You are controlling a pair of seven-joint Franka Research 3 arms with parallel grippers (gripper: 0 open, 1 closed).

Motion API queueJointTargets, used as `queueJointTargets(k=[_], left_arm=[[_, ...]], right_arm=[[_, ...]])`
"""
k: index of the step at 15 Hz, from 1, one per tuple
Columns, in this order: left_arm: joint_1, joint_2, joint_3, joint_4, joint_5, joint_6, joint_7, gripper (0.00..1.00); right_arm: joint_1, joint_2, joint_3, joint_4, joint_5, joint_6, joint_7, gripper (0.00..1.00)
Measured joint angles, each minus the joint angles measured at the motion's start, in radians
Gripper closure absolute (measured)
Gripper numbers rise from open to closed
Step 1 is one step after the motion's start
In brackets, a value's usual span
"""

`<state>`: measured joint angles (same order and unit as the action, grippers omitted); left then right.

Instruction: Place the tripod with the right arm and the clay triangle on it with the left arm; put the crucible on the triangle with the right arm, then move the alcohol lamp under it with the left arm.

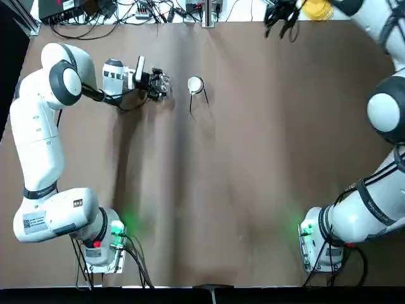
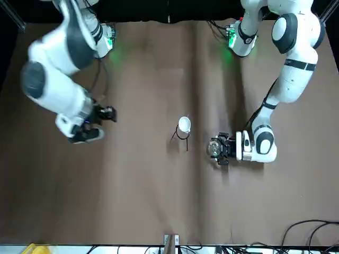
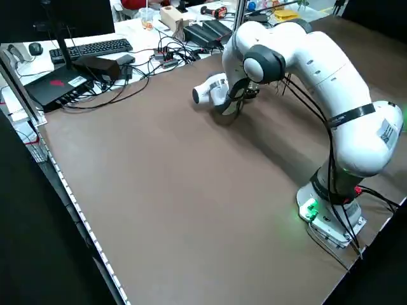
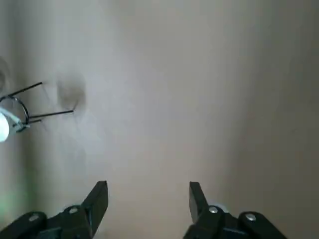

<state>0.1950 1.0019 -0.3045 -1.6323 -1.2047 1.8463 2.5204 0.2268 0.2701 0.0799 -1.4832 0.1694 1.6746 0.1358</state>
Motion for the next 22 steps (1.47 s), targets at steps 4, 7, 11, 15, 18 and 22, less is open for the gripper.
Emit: queueJointTargets(k=[4,7,11,15,18,22], left_arm=[[-0.004,-0.043,-0.037,-0.07,0.0,0.058,0.0,0.13],[-0.005,-0.061,-0.075,-0.108,0.0,0.122,-0.001,0.13],[-0.005,-0.062,-0.101,-0.142,-0.012,0.173,0.001,0.13],[-0.005,-0.062,-0.129,-0.161,-0.056,0.212,0.03,0.13],[-0.015,-0.062,-0.139,-0.168,-0.119,0.233,0.082,0.13],[-0.03,-0.062,-0.139,-0.169,-0.159,0.247,0.091,0.13]], right_arm=[[-0.082,-0.087,-0.001,-0.002,-0.058,-0.09,-0.084,0.17],[-0.138,-0.146,0.0,-0.006,-0.075,-0.119,-0.12,0.01],[-0.19,-0.197,0.0,-0.01,-0.075,-0.122,-0.13,0.0],[-0.209,-0.239,-0.001,-0.023,-0.078,-0.143,-0.13,0.0],[-0.214,-0.276,-0.003,-0.052,-0.082,-0.161,-0.13,0.0],[-0.229,-0.311,-0.01,-0.07,-0.083,-0.161,-0.128,0.0]])
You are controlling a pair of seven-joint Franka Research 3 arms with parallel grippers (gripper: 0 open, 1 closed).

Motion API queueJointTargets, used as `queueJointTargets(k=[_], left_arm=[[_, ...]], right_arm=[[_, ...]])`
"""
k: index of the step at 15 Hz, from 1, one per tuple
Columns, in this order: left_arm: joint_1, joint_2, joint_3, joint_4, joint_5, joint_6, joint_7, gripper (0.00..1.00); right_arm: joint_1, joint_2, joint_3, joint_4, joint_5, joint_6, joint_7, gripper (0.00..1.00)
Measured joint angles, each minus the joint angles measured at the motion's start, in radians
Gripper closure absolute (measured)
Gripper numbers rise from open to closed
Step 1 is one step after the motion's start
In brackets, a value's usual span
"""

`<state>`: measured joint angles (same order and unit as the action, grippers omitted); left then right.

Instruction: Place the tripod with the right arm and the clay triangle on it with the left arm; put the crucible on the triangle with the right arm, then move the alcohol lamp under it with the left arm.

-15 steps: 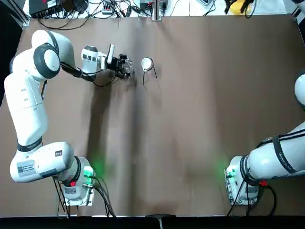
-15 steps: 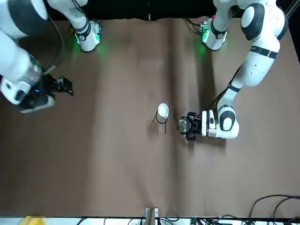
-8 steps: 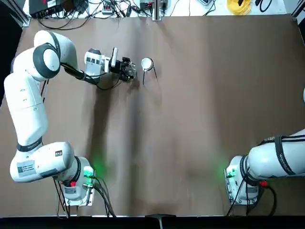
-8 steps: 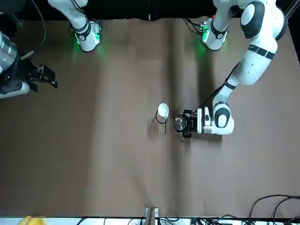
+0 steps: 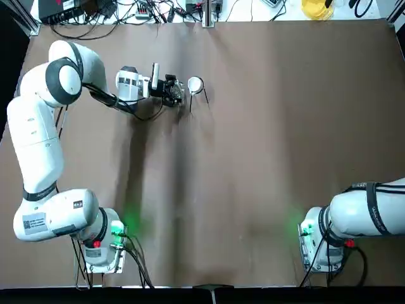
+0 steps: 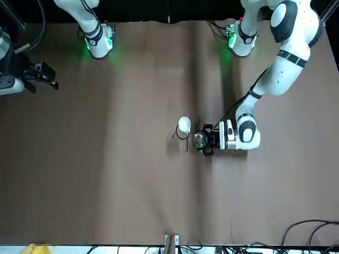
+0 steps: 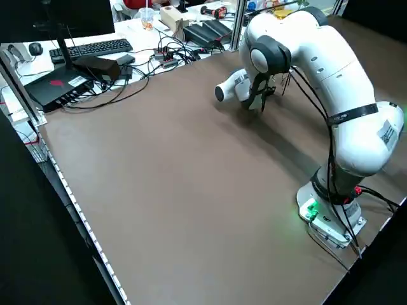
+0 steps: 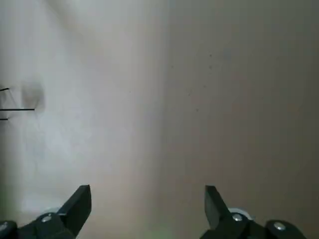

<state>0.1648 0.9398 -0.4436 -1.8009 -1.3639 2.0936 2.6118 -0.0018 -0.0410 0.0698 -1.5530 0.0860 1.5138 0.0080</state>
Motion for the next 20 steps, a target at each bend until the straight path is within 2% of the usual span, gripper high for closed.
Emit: queueJointTargets(k=[8,20], left_arm=[[-0.051,0.0,0.0,0.0,-0.074,0.027,0.04,0.13],[-0.072,0.01,0.002,-0.003,-0.087,0.029,0.077,0.13]], right_arm=[[-0.005,-0.063,0.002,-0.091,0.0,0.043,0.007,0.0],[-0.003,-0.064,0.014,-0.094,-0.054,0.068,0.007,0.0]])
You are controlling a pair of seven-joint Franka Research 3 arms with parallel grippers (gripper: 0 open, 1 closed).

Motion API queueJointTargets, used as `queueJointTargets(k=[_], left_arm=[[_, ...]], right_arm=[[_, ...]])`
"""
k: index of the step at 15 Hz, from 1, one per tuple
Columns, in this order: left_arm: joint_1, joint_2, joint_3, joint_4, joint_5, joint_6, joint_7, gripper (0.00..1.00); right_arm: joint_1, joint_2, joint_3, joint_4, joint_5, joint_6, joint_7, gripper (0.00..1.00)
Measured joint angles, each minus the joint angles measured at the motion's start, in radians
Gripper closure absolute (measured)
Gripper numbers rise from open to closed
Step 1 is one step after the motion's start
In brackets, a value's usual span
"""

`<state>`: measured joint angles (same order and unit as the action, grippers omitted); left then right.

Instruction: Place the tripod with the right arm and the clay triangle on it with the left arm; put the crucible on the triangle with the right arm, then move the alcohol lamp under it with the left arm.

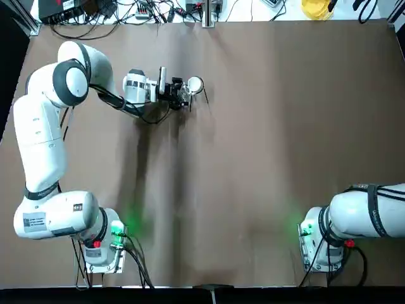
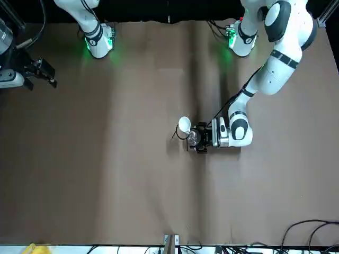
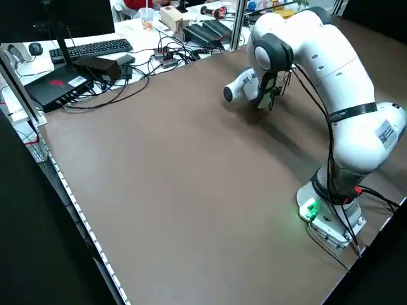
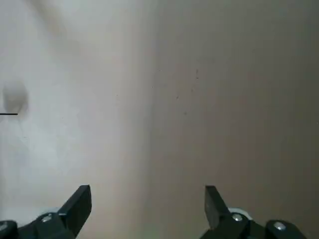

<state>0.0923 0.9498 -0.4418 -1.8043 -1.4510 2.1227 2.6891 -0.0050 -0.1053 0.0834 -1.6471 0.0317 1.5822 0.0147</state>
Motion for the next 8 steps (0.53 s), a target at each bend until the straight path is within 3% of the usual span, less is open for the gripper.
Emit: queueJointTargets(k=[3,5,8], left_arm=[[-0.002,0.002,0.001,0.0,-0.002,0.001,0.001,0.11],[-0.002,0.002,0.001,0.003,-0.003,0.001,0.004,0.02],[-0.002,0.002,0.001,0.007,-0.003,0.001,0.004,0.01]], right_arm=[[-0.002,0.0,-0.004,0.0,0.0,0.01,0.001,0.0],[-0.002,0.0,-0.007,0.0,0.0,0.012,0.001,0.0],[-0.002,0.0,-0.007,-0.001,0.0,0.013,0.001,0.0]])
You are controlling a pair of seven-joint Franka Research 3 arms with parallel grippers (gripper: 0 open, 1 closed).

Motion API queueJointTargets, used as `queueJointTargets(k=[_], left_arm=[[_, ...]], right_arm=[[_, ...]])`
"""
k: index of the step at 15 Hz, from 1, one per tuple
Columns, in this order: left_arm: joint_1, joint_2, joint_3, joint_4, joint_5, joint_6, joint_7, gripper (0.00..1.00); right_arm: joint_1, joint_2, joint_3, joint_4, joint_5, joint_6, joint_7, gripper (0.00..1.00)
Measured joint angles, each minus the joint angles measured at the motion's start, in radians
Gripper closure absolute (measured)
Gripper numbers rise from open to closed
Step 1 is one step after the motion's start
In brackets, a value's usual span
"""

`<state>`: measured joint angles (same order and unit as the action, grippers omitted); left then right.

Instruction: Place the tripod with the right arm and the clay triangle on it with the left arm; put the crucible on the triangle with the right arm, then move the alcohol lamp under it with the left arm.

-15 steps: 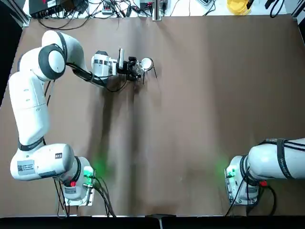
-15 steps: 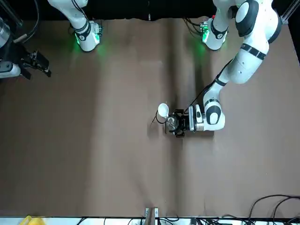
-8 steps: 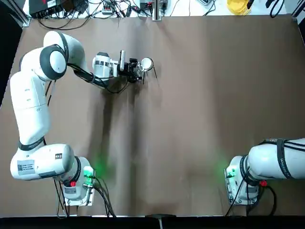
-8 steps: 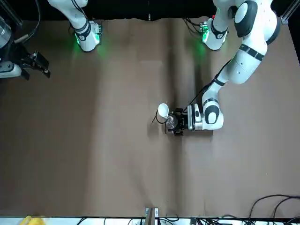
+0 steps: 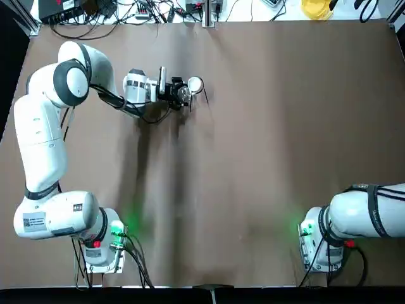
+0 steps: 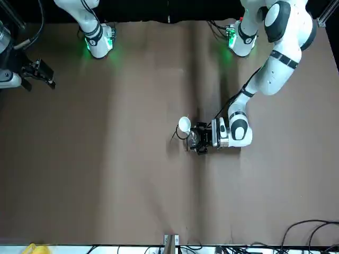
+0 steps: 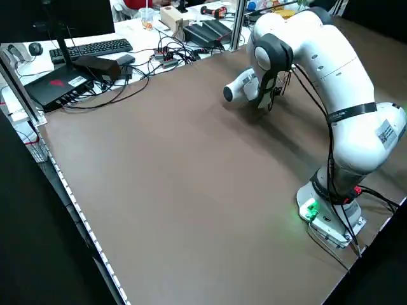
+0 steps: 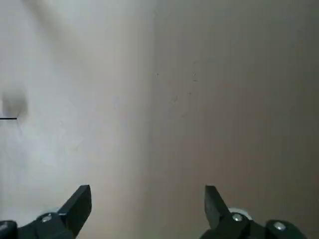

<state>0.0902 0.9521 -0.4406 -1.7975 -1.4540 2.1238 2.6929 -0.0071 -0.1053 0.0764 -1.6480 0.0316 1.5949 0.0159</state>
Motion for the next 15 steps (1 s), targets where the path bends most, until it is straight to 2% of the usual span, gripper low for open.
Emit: queueJointTargets(k=[12,15], left_arm=[[0.01,0.0,0.03,0.008,0.002,0.004,0.007,0.01],[0.048,-0.002,0.031,0.003,0.052,0.003,0.009,0.01]], right_arm=[[0.0,0.0,-0.001,0.0,0.0,0.001,0.0,0.0],[-0.001,0.0,-0.003,0.0,0.0,0.001,0.001,0.0]])
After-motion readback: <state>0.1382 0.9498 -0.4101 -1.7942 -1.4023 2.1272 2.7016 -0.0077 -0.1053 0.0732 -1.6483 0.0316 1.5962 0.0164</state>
